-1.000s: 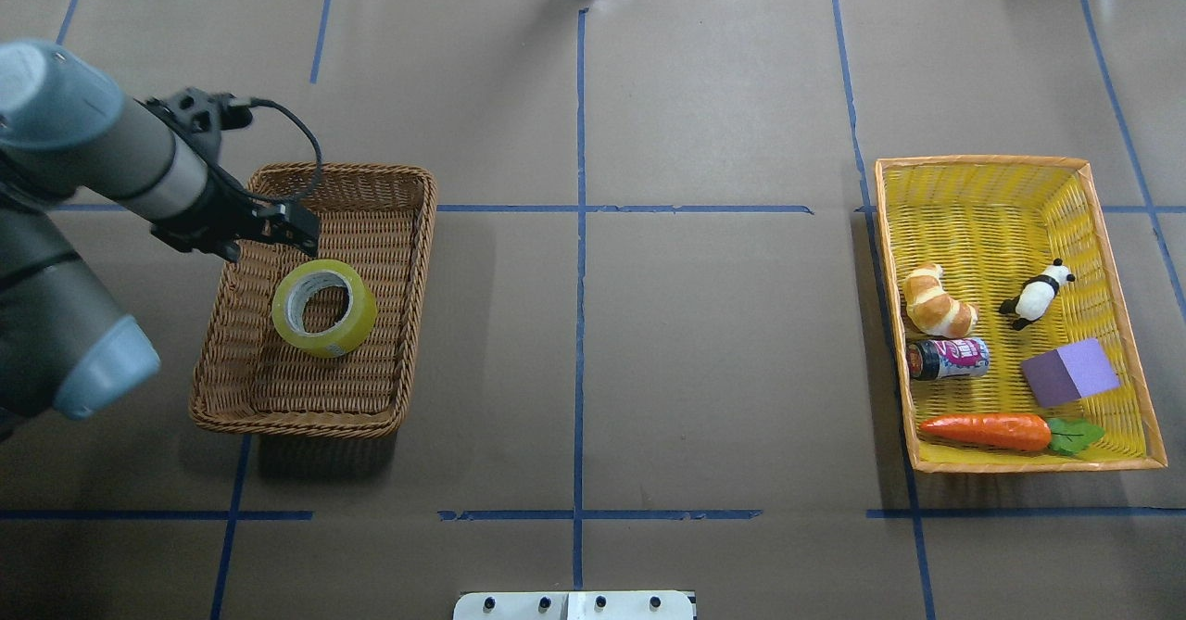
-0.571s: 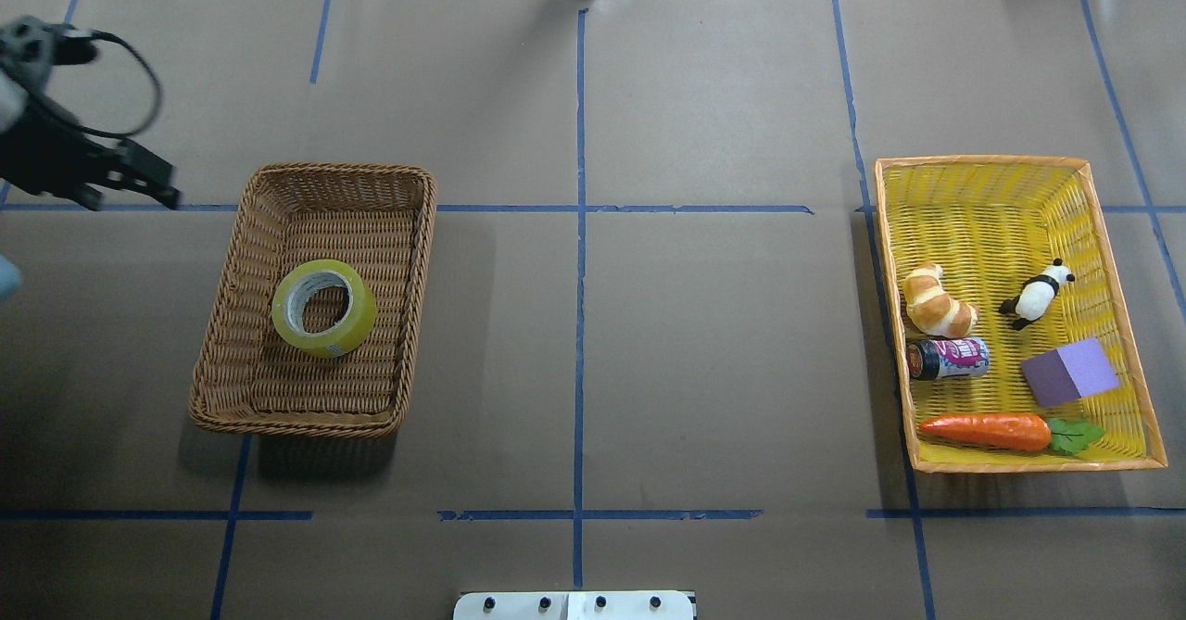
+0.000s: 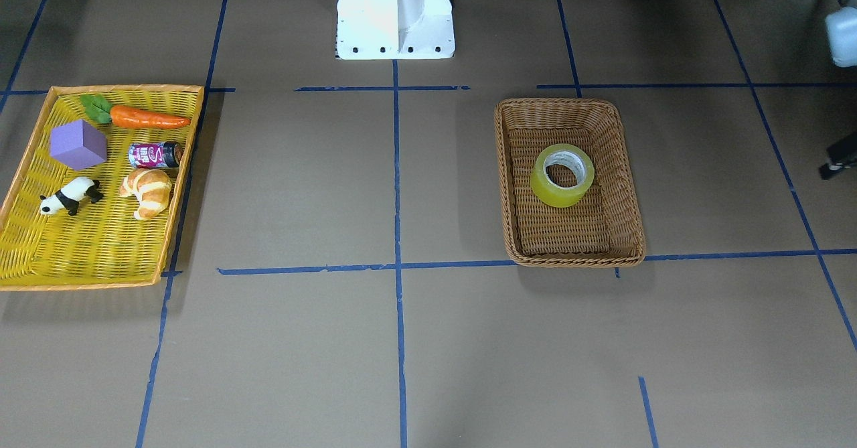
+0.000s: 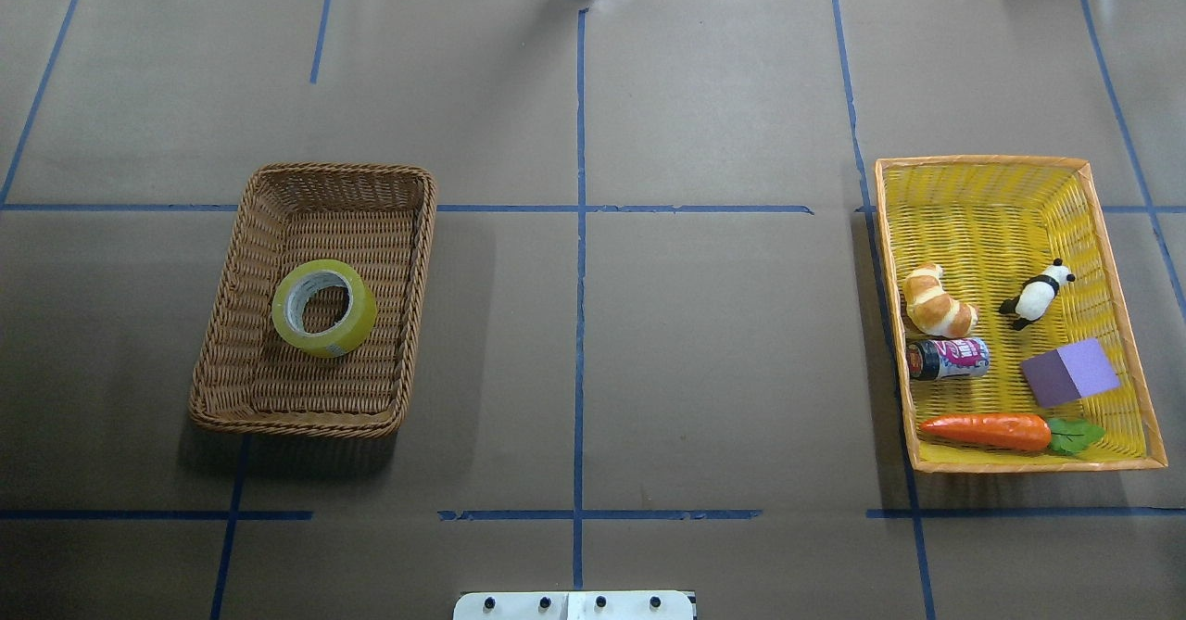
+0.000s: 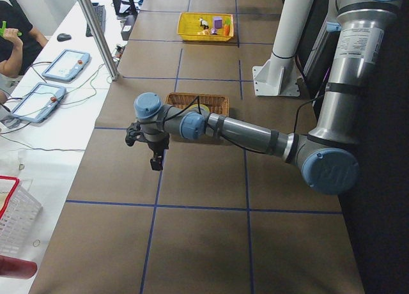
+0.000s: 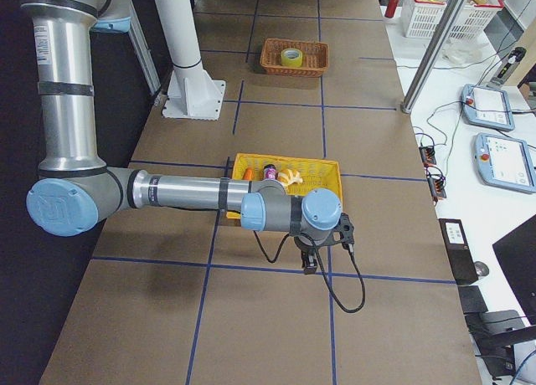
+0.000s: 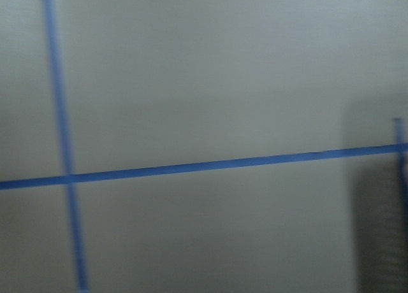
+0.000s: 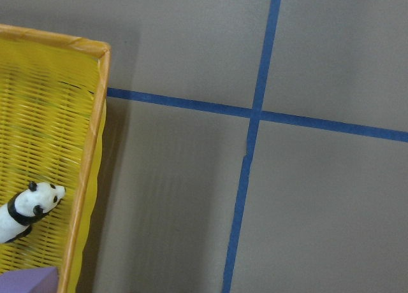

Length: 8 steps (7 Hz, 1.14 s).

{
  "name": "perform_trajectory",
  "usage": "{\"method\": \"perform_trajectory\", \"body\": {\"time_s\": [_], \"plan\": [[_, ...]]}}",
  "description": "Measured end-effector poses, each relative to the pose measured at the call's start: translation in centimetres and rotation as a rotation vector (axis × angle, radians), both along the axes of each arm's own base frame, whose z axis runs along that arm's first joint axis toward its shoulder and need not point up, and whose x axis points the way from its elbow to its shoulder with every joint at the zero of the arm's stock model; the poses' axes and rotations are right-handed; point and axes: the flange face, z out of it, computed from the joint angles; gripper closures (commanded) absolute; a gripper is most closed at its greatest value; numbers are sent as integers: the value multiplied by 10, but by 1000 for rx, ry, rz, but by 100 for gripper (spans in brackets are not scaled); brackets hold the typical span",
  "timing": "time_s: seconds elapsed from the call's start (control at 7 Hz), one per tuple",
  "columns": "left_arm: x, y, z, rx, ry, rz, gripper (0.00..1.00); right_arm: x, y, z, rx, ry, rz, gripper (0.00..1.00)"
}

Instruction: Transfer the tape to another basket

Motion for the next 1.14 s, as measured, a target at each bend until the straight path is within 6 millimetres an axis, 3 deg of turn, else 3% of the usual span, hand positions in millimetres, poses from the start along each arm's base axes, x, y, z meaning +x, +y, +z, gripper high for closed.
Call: {"method": "perform_trajectory", "body": {"time_s": [0.29,0.43,0.71,1.14], "plan": [[-39,11,67,-27,-11,35,0,2,6,6,-16,0,5,0],[-50,18,82,-40,-10,31,0,2,9,10,-23,0,6,0],[-67,24,90,-50,-9,7,0,2,12,24,-52,1,6,0],[-75,27,92,-61,-9,-8,0,3,14,33,-70,3,6,0]]}}
